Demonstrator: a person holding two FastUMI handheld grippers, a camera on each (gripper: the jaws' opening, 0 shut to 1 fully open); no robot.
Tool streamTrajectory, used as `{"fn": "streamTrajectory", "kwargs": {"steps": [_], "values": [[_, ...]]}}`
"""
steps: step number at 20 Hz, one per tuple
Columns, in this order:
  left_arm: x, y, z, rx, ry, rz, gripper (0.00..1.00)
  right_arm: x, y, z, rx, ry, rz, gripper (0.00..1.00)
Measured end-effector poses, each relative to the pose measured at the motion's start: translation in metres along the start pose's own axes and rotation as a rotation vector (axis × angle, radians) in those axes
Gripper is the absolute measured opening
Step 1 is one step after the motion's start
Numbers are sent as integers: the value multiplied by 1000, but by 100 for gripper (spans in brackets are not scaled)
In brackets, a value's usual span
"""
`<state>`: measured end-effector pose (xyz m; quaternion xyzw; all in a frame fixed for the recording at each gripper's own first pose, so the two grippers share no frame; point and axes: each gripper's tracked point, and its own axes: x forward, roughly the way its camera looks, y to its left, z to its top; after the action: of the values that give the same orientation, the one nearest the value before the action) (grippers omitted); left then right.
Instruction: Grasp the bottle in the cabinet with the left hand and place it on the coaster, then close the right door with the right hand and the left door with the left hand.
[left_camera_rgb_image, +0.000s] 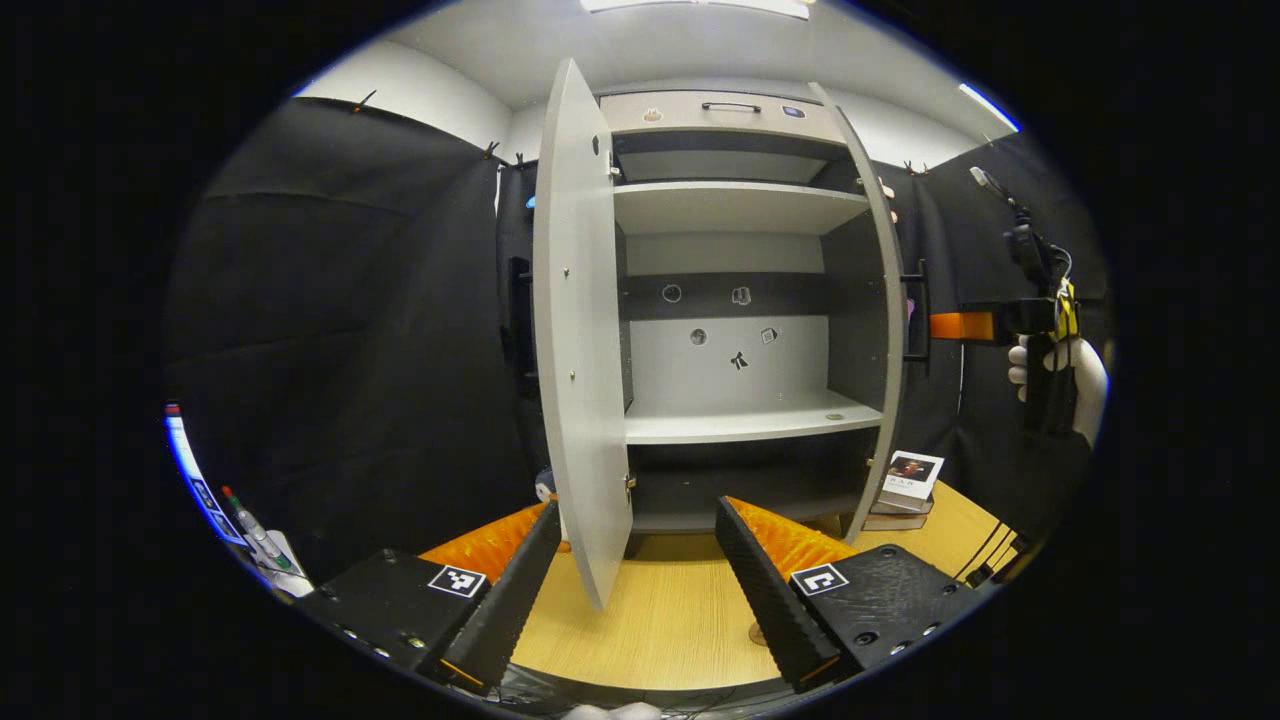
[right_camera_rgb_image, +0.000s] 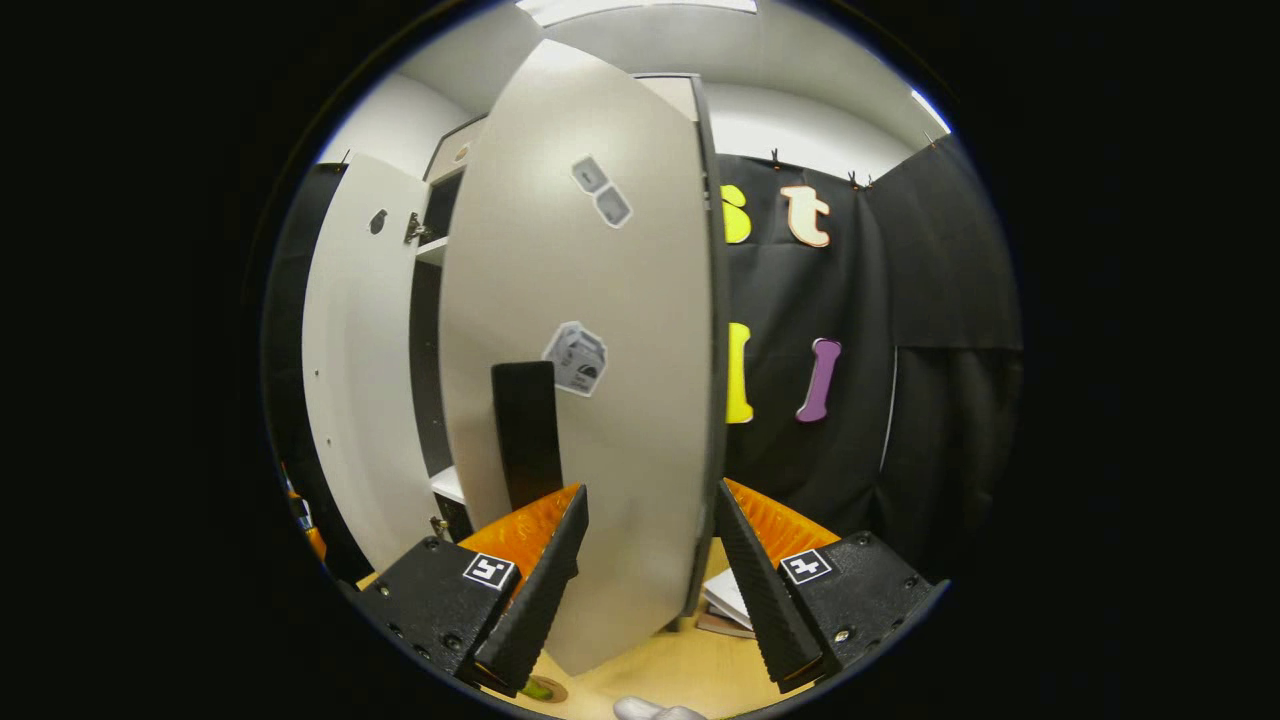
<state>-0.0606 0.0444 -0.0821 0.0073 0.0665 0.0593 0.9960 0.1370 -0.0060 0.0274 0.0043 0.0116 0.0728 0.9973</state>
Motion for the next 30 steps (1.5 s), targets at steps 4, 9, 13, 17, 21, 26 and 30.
{"fn": "streamTrajectory", "kwargs": {"steps": [4, 9, 13, 17, 21, 26, 30], "values": [[0, 19, -1, 2, -12, -1, 95, -8, 38, -3, -26, -2, 50, 80], [10, 41, -5, 5, -7, -10, 95, -28, 47, -8, -59, 0, 39, 80], [19, 56, -4, -13, -15, -11, 95, -50, 43, -21, -48, 24, 22, 80], [37, 80, 14, -11, -48, -8, 95, -72, 34, -40, -45, 54, -7, 80], [55, 122, 32, -9, -79, 36, 95, -90, 24, -53, -44, 77, -43, 80], [86, 174, 58, -24, -99, 115, 95, -109, 18, -64, -21, 90, -77, 80], [107, 197, 78, -43, -119, 154, 95, -113, 17, -76, -4, 122, -78, 80]]}}
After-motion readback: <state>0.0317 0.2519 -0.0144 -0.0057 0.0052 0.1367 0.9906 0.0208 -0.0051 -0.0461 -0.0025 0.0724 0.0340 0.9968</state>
